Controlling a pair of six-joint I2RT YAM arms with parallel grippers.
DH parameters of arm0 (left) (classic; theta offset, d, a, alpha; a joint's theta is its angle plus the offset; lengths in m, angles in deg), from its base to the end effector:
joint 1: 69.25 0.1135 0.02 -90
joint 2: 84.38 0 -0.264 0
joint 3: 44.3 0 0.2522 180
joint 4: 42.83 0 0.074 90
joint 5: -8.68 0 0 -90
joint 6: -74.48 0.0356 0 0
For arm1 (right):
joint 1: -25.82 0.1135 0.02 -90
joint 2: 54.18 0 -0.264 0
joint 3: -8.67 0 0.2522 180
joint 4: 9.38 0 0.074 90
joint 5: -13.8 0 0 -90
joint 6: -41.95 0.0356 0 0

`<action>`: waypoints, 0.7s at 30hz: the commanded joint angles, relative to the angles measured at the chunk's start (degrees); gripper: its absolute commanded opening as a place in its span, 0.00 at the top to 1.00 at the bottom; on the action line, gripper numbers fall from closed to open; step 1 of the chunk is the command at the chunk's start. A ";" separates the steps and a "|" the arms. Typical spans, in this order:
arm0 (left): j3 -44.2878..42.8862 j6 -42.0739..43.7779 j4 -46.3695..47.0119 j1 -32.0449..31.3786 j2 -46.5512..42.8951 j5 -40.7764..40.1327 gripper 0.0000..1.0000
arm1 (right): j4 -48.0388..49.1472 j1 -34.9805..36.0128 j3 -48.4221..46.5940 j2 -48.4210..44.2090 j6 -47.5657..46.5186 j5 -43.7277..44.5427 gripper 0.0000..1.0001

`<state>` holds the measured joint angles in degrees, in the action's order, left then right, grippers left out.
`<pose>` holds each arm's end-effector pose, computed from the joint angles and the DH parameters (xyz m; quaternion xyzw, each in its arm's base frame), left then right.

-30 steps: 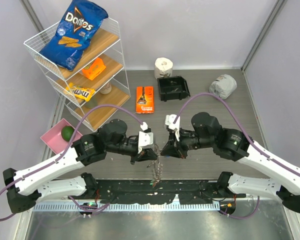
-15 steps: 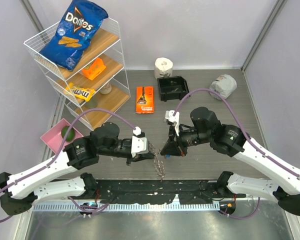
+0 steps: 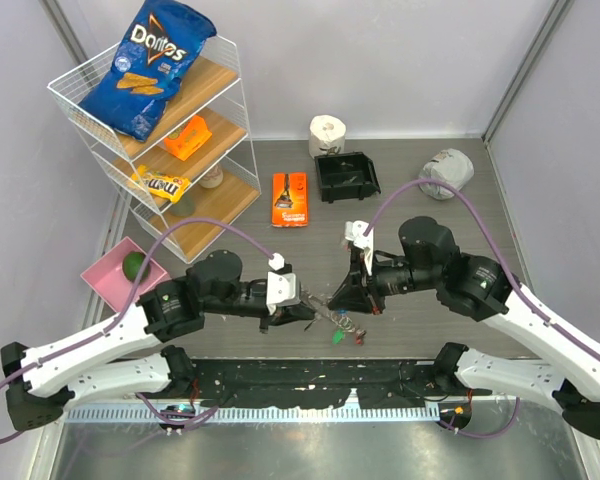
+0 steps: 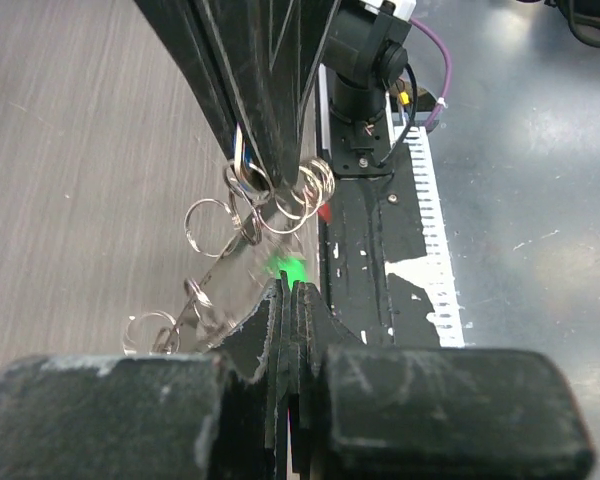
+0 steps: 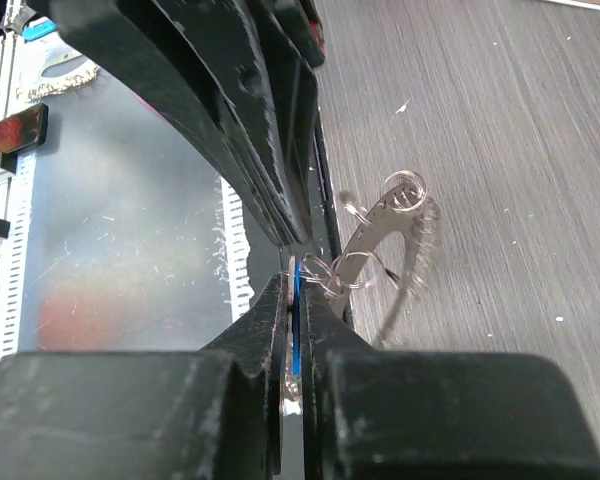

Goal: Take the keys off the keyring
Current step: Remove the key from the keyring.

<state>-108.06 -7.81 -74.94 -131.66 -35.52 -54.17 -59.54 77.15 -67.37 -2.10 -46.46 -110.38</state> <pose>0.0741 -0.1768 0.3459 0.5635 0.5605 -0.4328 0.4255 0.0975 0.1538 0.3785 -0.4822 0.6709 0.4484 0.3410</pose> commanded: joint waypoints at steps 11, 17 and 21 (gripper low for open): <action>0.78 -4.45 9.20 -0.34 -1.13 -2.90 0.56 | -0.16 -0.09 -5.66 0.57 -2.90 -0.98 0.95; 0.69 -4.19 10.52 -0.34 -1.75 -2.90 0.54 | -0.16 -0.18 -6.18 1.01 -2.82 -1.51 0.95; 0.25 -4.36 10.88 -0.34 -0.87 -2.20 0.54 | -0.16 -0.27 -6.36 1.01 -2.73 -1.51 0.95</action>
<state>-106.57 -12.07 -68.12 -131.77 -36.72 -56.68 -62.25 77.06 -70.52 -0.77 -48.82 -110.70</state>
